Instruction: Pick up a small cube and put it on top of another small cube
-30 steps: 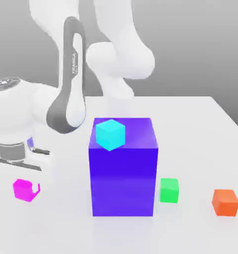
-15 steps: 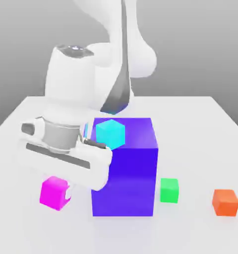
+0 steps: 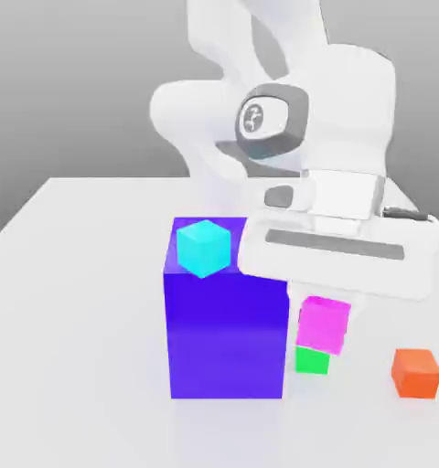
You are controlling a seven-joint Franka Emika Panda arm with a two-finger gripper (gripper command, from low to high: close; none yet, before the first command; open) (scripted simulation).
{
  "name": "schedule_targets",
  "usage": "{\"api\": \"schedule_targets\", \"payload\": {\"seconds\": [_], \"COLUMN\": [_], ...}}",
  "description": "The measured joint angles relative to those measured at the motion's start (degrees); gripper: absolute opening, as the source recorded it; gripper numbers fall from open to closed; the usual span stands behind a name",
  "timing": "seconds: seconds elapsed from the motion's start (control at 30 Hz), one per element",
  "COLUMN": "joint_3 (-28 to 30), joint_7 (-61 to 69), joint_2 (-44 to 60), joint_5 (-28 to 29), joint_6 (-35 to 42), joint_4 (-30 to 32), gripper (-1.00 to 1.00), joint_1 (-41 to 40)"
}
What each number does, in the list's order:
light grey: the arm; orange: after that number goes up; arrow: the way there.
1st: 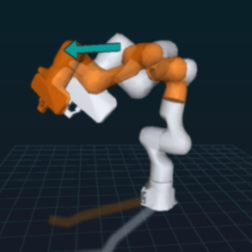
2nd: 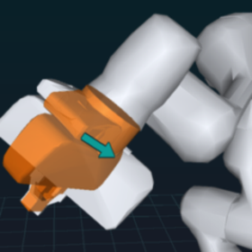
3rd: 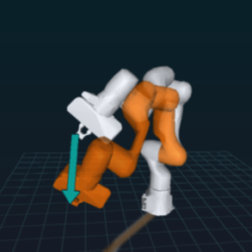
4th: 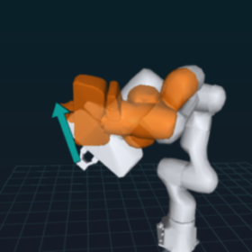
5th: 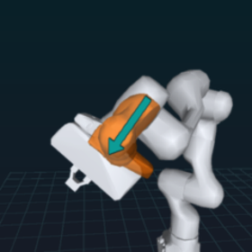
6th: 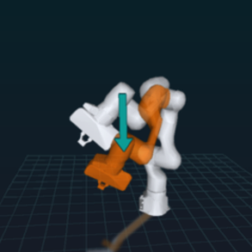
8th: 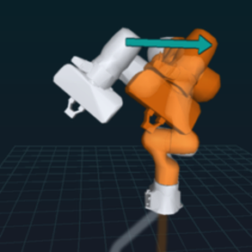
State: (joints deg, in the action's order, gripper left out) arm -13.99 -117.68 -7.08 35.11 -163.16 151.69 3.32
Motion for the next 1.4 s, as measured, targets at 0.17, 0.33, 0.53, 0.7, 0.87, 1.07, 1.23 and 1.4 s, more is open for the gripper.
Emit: {"api": "schedule_targets", "payload": {"seconds": [0.17,0.33,0.53,0.7,0.87,1.07,1.23,1.4], "joint_3": [-3.5,-3.9,-2.4,-2.0,-0.9,-0.4,-0.4,-0.6], "joint_7": [-12.3,-24.1,-38.0,-44.1,-41.4,-38.5,-37.9,-39.5], "joint_2": [-1.2,-1.8,-2.1,-6.2,-4.6,-1.0,2.2,5.4], "joint_5": [-6.6,-17.7,-33.6,-43.9,-49.0,-53.1,-54.0,-51.7], "joint_6": [0.6,2.7,6.3,9.0,7.2,4.4,1.8,-1.2], "joint_4": [4.0,7.3,10.7,15.2,15.5,15.1,14.9,14.9], "gripper": [-1.0,-1.0,-1.0,-1.0,-1.0,-1.0,-1.0,-1.0], "joint_1": [2.8,4.4,5.6,8.8,11.6,13.2,13.5,12.6]}}
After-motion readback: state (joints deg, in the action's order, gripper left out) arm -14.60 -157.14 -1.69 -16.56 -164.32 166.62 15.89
